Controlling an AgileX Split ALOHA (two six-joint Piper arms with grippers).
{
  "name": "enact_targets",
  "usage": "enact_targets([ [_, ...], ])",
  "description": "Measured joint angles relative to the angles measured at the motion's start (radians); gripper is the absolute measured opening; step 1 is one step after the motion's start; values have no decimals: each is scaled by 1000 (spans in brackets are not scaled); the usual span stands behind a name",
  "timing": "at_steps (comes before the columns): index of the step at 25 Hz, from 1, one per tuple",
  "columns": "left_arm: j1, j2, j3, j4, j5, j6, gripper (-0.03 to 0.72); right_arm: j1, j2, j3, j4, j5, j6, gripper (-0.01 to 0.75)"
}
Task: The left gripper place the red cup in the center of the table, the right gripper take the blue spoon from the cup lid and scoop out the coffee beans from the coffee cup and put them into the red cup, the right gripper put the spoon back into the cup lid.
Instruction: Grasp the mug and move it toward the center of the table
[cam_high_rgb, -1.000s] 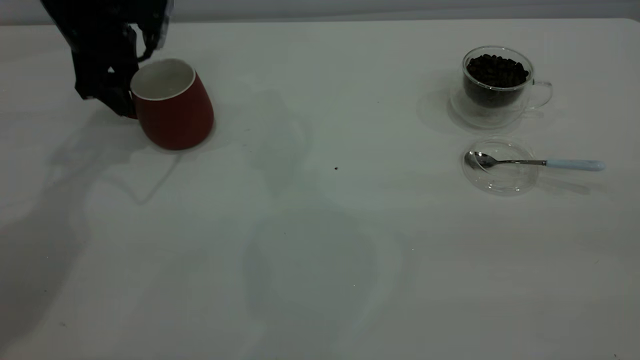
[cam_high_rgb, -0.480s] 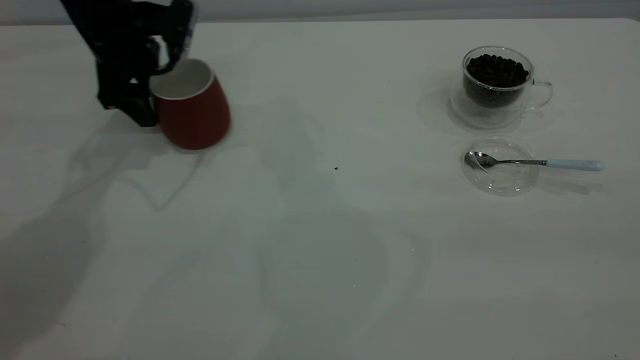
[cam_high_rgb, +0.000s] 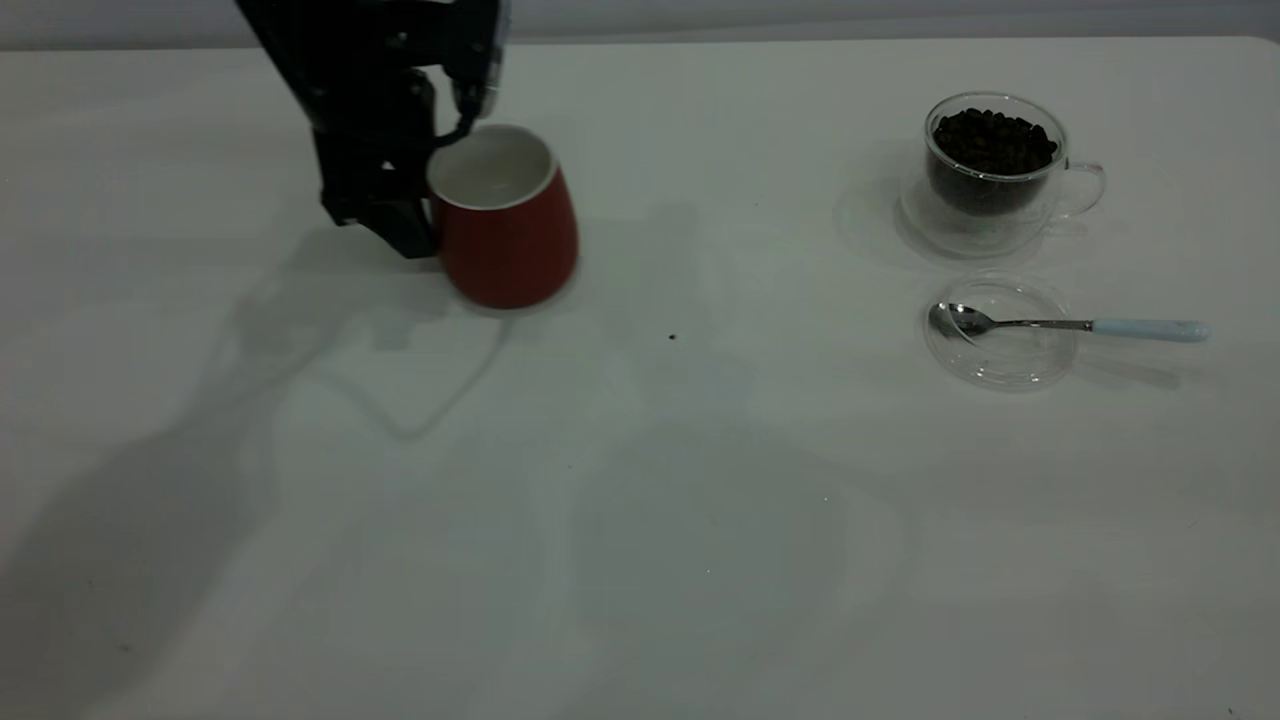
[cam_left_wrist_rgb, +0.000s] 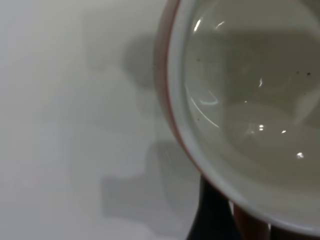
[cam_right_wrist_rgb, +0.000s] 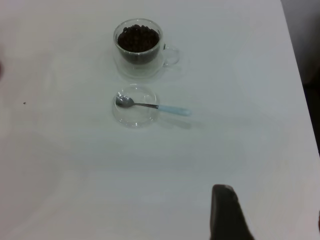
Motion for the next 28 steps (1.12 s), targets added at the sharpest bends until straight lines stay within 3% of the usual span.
enact_targets([
  [7, -50, 21, -6, -7, -11, 0, 587, 0, 0, 0, 0, 0, 0, 466],
  [28, -69, 27, -60, -95, 0, 1, 587, 0, 0, 0, 0, 0, 0, 466],
])
